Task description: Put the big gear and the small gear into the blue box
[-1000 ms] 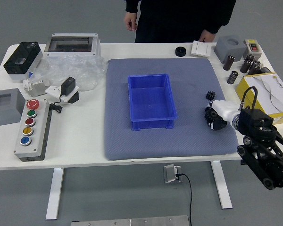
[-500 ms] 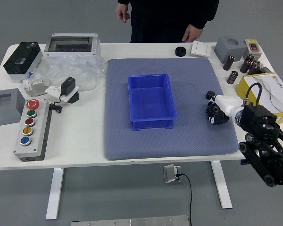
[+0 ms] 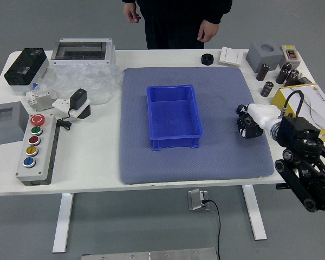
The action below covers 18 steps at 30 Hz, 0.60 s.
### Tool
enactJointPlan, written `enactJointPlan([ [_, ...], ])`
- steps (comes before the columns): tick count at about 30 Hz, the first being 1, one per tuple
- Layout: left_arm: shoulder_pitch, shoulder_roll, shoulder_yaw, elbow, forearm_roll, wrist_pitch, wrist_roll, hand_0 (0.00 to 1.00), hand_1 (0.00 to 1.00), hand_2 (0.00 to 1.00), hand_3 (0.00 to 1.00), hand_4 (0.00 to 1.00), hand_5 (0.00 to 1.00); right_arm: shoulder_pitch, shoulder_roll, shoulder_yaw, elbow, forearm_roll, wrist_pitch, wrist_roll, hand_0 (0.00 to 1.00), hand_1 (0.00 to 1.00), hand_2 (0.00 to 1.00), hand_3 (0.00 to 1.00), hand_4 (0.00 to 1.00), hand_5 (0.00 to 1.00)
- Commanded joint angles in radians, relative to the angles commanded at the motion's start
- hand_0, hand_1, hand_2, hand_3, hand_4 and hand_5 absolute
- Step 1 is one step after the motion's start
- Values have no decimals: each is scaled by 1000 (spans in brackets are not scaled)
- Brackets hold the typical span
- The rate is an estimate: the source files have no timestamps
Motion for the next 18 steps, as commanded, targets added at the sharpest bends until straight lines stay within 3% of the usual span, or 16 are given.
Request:
enactJointPlan([
  [18,-1,1,1,0,-1,0,0,787,757,746,685,572,255,6,-4,7,130,0,5,-9,672,548,528,608,442,179],
])
